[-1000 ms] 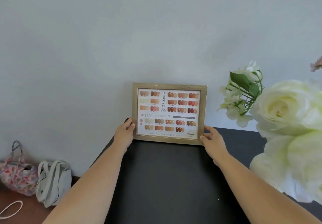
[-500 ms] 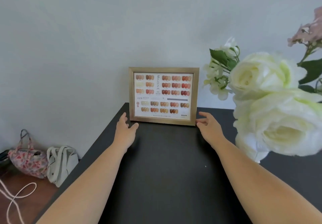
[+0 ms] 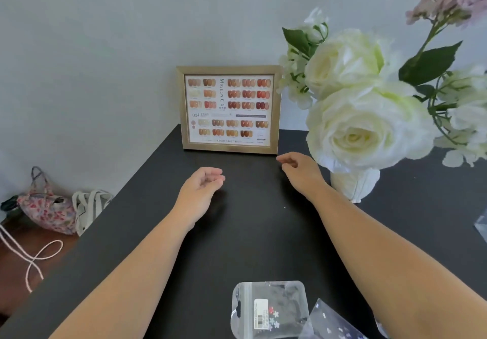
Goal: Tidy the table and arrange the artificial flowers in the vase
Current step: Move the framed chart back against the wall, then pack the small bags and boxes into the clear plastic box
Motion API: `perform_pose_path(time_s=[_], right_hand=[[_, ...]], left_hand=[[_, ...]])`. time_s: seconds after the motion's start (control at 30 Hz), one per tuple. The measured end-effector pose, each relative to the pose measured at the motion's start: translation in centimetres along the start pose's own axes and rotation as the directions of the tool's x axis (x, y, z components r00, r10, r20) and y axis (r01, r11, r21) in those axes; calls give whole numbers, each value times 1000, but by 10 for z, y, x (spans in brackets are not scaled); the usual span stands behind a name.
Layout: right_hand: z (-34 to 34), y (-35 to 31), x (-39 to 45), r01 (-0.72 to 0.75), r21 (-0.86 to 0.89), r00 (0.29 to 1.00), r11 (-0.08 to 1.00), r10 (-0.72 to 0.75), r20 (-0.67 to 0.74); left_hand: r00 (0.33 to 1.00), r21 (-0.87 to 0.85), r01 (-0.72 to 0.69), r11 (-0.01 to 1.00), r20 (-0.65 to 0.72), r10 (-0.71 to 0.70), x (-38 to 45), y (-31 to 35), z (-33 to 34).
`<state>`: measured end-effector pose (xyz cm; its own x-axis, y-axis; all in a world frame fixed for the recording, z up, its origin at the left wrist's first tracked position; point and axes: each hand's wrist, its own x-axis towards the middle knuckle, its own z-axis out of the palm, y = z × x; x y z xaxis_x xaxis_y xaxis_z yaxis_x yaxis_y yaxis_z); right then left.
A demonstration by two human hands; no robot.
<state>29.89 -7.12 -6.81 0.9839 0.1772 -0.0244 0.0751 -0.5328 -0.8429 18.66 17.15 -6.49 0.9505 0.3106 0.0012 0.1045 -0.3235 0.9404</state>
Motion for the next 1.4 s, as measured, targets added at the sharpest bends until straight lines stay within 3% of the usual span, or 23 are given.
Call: perform_pose_path(time_s=[0.23,0.57,0.7,0.8,0.9,1.0,1.13,1.23,1.4], right_hand=[[-29,8,-49,108,-6,968,994,-104,228],[-64,25,-108,253,-149,840,956,-141,524],[-82,23,-126,252,-196,818,947,-101,567],[-99,18,-143,283,-330,806,900,-37,590],[-122,17,-168,278,-494,828,824,55,558],[-151,28,-196,235,-612,849,755,147,507],[-174,54,-224,207,-707,906,676,141,399],[-179,66,-233,220,-631,939,744,14,344],[-198,72,-243,201,-355,974,913,-147,174]], left_hand=[[994,146,-81,986,88,69,-15,8,8],[988,176,-144,974,82,131,-60,5,12],[970,194,-205,959,173,172,-89,11,27],[940,282,-259,924,293,174,-115,21,35],[884,478,-289,829,467,39,-140,30,31],[834,607,-312,731,544,-95,-159,34,27],[870,545,-290,787,492,-20,-165,41,30],[908,521,-279,807,417,45,-162,55,38],[879,477,-430,766,414,235,-156,98,77]])
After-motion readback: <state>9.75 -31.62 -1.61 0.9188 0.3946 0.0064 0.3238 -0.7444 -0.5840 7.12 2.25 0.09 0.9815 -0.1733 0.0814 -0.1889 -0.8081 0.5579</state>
